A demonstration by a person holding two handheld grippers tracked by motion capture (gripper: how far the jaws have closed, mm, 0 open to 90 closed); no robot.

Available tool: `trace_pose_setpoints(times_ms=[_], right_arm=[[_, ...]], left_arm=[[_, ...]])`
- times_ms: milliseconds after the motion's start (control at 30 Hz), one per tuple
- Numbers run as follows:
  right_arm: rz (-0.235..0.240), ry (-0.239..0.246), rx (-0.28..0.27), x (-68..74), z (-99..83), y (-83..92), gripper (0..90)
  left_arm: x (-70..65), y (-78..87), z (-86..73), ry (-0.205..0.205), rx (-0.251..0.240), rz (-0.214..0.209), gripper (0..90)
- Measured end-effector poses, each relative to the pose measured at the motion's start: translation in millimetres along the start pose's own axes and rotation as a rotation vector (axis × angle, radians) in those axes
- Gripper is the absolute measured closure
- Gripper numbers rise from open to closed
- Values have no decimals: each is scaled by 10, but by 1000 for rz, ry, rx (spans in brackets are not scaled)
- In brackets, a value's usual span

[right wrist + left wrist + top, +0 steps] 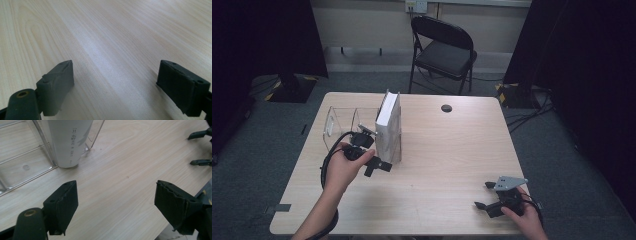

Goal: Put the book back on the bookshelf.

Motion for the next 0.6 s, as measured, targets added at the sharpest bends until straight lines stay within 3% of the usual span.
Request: trace_pose_setpoints(times_ms=[200,600], right_arm=[[0,0,0,-1,0,0,131],[0,1,0,-1,0,0,131]], left_arm=[[-11,-43,-88,-19,3,-4,190],[13,-171,-284,-14,23,-16,192]])
Point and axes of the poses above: each handheld gripper's, and its own axes: y roughly backward along the jaws, z roughly out of its top, x roughly to its left, the point moved 2 cm from there along -y, roughly forward along the jaws, and after that the axes turned 7 degrees about z, right-handed, at the moved point
